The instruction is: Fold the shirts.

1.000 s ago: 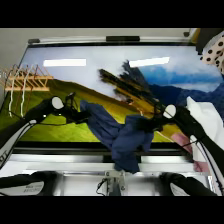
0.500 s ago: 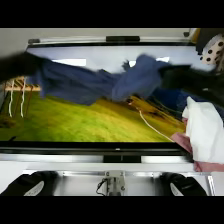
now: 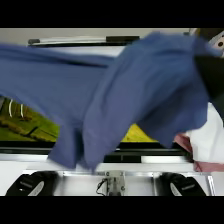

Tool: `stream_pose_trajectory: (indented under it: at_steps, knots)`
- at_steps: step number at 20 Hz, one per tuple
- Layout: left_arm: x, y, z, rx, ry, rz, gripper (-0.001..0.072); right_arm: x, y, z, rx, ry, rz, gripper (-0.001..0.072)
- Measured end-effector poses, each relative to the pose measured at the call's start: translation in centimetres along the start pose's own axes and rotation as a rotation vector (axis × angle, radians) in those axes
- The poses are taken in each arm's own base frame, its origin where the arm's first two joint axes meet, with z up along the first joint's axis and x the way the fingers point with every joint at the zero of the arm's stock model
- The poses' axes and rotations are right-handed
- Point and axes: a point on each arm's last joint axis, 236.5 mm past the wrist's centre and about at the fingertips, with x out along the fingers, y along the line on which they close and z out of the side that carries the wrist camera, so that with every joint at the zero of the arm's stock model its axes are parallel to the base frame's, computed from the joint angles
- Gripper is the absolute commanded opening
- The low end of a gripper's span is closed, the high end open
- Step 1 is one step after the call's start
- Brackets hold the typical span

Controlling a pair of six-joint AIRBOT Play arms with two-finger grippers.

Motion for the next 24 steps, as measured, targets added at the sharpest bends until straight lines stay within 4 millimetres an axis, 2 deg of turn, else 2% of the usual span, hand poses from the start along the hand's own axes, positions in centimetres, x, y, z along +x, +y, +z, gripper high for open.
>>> stream_pose_trajectory:
  at_steps: [1, 3, 6, 8, 10, 13, 16, 18, 19, 20, 21, 22, 24]
  knots:
    - [0.5, 0.9, -1.9, 0.005, 0.066, 0.036, 0.0035, 0.9, -0.8, -2.5, 0.019, 0.1, -0.02, 0.0075]
    - [2.2, 2.4, -6.3, 0.016, 0.2, 0.094, 0.0035, 3.0, -2.9, -8.8, 0.074, 0.329, -0.068, 0.0075]
    - [6.6, 4.4, -14.6, 0.038, 0.42, 0.163, 0.0035, 6.3, -6.9, -18.5, 0.169, 0.594, -0.152, 0.0075]
    - [10.3, 5.4, -20.1, 0.056, 0.539, 0.189, 0.0034, 9.2, -9.3, -23.5, 0.245, 0.672, -0.201, 0.0075]
    - [14.3, 6.4, -24.7, 0.071, 0.629, 0.21, 0.0035, 12.7, -10.9, -26.8, 0.326, 0.684, -0.221, 0.0075]
    - [20.3, 7.8, -29.5, 0.056, 0.72, 0.24, 0.0035, 18.2, -12.2, -28.5, 0.489, 0.601, -0.217, 0.0075]
    - [25.6, 9.2, -31.5, -0.011, 0.762, 0.261, 0.0035, 22.6, -14.0, -28.4, 0.631, 0.481, -0.236, 0.0075]
    - [28.3, 9.3, -33.0, -0.097, 0.791, 0.25, 0.0037, 24.3, -15.1, -28.8, 0.68, 0.443, -0.258, 0.0084]
    - [29.1, 9.0, -34.1, -0.139, 0.815, 0.239, 0.0085, 24.9, -15.6, -29.4, 0.697, 0.444, -0.27, 0.0139]
    - [29.7, 8.8, -35.5, -0.184, 0.85, 0.231, 0.026, 25.2, -15.9, -30.0, 0.712, 0.449, -0.279, 0.0375]
    - [30.0, 8.5, -36.7, -0.216, 0.885, 0.224, 0.0521, 25.5, -16.1, -30.5, 0.721, 0.454, -0.285, 0.0594]
    - [29.9, 8.3, -37.9, -0.245, 0.929, 0.222, 0.0625, 25.6, -16.4, -30.7, 0.716, 0.458, -0.288, 0.0599]
    - [28.8, 8.9, -39.1, -0.242, 1.02, 0.219, 0.0622, 25.3, -17.2, -30.0, 0.663, 0.471, -0.283, 0.0599]
